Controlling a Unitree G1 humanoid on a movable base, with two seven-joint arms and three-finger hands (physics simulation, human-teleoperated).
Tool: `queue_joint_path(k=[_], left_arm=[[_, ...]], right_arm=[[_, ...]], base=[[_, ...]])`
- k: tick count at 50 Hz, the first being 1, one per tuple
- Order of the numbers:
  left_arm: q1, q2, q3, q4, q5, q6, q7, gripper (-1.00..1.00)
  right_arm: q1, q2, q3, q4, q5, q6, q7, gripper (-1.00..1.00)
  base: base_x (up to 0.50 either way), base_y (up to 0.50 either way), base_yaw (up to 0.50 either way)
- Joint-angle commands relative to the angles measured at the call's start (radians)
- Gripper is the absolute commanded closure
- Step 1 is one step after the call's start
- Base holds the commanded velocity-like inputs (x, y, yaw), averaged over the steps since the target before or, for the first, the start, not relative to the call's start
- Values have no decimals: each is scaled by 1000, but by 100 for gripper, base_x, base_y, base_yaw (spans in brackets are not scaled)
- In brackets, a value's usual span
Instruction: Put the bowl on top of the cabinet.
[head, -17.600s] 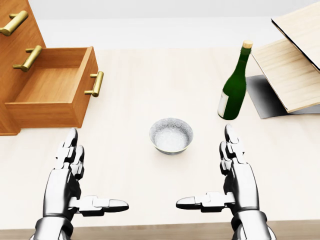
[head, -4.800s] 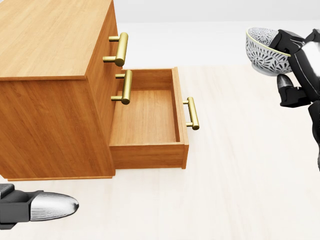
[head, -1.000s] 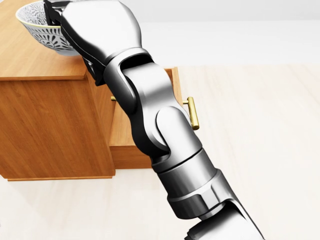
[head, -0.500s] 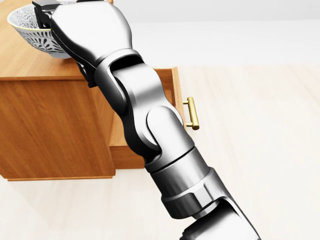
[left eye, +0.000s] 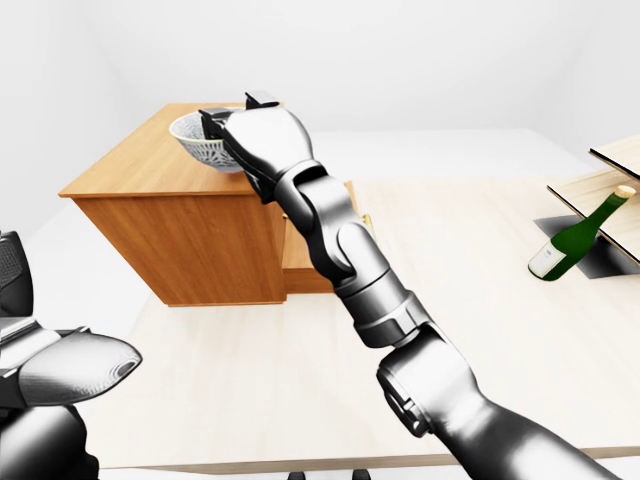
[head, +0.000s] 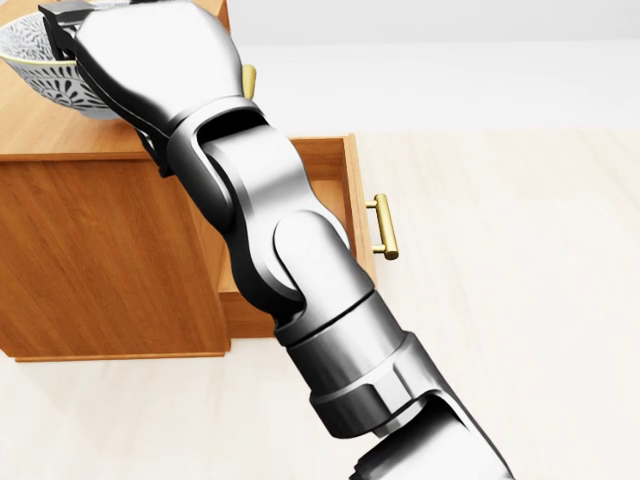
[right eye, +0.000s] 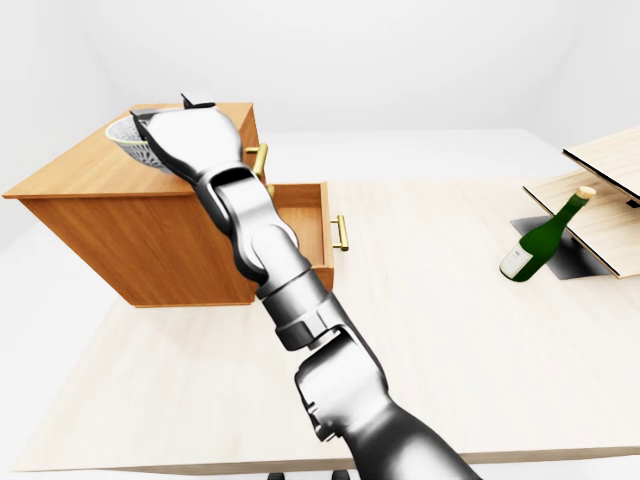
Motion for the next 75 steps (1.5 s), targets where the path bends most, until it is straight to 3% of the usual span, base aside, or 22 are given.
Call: queue_joint_path(k=[1,22,24,25,26,27,41,54,59,75], left_arm=[[-4,19,14,0,-35,0,23,-100],[3,22,1,0,-28,0,25,-100],[1,22,1,0,-28,0,26,-100],[3,21,0,0,-27,0,25,-100],[3,20,-1,0,-25,0,24,-100],[4,20,-2,0,-24,0,23,-100],[8,16,-8,0,-13,0,16,-100],[9,21,-19,0,-15,0,23,-100],[11,24,-23,0,-17,0,28,-100],[22,49,-37,0,-40,0,52,-100]], right_arm=[[0,11,-2,-12,12,-3,-15,100],[-31,-5,-11,40,21,-2,-37,100],[-31,-7,-11,44,20,-5,-39,-25],[-31,-7,-11,44,20,-4,-39,-65],[-30,-7,-11,42,20,-4,-37,-90],[-29,-7,-10,42,20,-5,-39,-100],[-29,-10,-12,20,17,-5,-23,-100],[-103,-28,-34,-71,63,44,68,-100],[-147,-40,-49,-136,94,44,120,-100],[-258,-137,-99,-265,223,44,214,-100]], base=[[0,0,0],[0,0,0],[0,0,0],[0,0,0],[0,0,0],[0,0,0],[0,0,0],[0,0,0],[0,0,0],[0,0,0]])
